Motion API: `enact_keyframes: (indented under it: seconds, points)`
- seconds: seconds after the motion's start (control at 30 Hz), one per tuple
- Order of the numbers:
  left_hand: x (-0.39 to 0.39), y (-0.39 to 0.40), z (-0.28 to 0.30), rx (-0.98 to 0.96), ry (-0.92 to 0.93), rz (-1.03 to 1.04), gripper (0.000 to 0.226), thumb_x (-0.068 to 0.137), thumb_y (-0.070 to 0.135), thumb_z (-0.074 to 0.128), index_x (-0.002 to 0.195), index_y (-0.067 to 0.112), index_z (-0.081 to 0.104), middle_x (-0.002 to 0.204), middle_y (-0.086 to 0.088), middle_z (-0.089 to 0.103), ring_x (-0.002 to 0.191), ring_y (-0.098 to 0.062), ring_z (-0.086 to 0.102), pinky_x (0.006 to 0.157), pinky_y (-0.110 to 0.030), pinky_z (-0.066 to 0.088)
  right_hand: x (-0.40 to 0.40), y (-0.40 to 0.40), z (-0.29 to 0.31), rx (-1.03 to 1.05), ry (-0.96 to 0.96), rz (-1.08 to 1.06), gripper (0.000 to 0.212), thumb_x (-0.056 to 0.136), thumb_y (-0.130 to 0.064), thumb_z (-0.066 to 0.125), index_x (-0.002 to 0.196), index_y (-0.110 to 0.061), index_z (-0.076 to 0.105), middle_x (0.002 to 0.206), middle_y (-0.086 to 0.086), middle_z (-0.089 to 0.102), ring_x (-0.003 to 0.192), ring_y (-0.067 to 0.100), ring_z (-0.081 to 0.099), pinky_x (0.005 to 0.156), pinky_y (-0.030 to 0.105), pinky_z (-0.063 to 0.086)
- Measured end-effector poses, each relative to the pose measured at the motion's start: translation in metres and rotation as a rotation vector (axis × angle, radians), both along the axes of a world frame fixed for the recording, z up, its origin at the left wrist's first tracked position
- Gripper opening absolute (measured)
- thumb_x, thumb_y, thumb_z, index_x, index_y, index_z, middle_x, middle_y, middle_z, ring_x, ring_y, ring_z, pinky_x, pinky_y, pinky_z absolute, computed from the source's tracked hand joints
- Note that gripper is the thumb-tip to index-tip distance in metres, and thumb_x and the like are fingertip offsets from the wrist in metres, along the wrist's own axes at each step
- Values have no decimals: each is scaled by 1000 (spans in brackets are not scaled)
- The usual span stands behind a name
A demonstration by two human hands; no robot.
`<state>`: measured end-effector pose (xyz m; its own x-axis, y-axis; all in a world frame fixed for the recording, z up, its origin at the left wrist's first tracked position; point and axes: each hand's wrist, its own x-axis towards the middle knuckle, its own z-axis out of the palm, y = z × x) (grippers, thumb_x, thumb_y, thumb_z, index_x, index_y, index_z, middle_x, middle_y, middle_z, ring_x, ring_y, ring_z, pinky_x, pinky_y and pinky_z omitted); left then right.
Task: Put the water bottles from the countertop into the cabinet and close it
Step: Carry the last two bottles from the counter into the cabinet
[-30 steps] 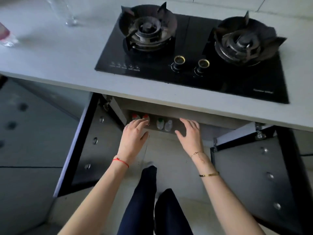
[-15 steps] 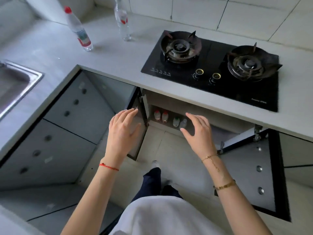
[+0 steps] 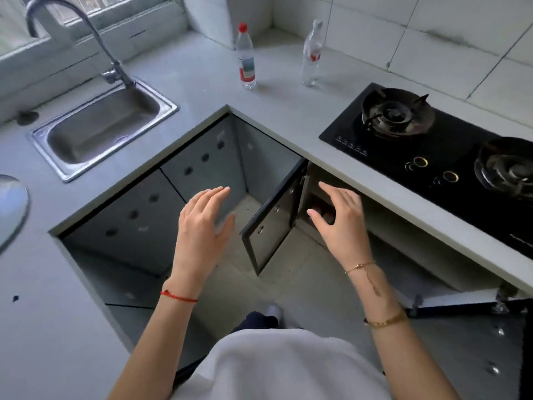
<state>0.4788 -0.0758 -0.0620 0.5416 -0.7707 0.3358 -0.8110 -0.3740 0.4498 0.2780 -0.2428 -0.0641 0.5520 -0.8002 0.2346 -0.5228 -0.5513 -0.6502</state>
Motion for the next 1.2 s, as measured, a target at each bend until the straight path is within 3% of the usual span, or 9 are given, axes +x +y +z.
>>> enact_keyframes:
  seconds: [0.33, 0.43, 0.53, 0.67, 0.8, 1.2]
  points:
    - [112, 3, 1, -53, 12, 163, 48, 90, 22, 66, 135, 13, 54, 134, -2, 59, 129, -20, 50, 110, -44, 41, 129, -22, 8, -18, 27, 168, 54, 85, -27, 69, 135, -16, 50, 126, -1, 58, 124, 14, 41, 107, 23, 33]
    - [169, -10, -2, -67, 20, 162, 47, 90, 23, 66, 135, 14, 54, 133, -2, 59, 129, -19, 51, 111, -42, 40, 185, -34, 7, -16, 33, 177, 54, 86, -27, 69, 135, -16, 50, 127, -1, 57, 125, 15, 43, 108, 28, 36]
    - [227, -29, -1, -59, 26, 112, 46, 91, 24, 64, 135, 15, 54, 133, 0, 59, 129, -18, 50, 109, -44, 41, 241, -46, 6, -28, 16, 136, 53, 85, -26, 69, 134, -15, 51, 126, 0, 58, 123, 17, 45, 107, 29, 37]
    - [308, -54, 8, -32, 14, 17, 47, 91, 24, 65, 135, 16, 54, 135, 1, 59, 131, -19, 49, 111, -44, 40, 317, -57, 10, 13, -13, 36, 52, 86, -27, 69, 133, -18, 51, 125, -3, 58, 122, 13, 41, 104, 20, 30]
    - [373, -84, 18, -15, -34, -92, 46, 91, 24, 65, 135, 14, 55, 135, 0, 59, 130, -21, 50, 108, -44, 42, 374, -70, 16, 13, -28, -39, 51, 86, -28, 68, 133, -18, 51, 124, -3, 57, 121, 12, 41, 105, 23, 34]
    - [442, -198, 27, -35, 9, -362, 48, 91, 23, 65, 137, 16, 53, 136, 1, 58, 129, -21, 50, 106, -43, 43, 404, -130, 20, -29, 16, -298, 52, 86, -27, 68, 133, -14, 52, 131, 2, 58, 126, 21, 44, 107, 33, 38]
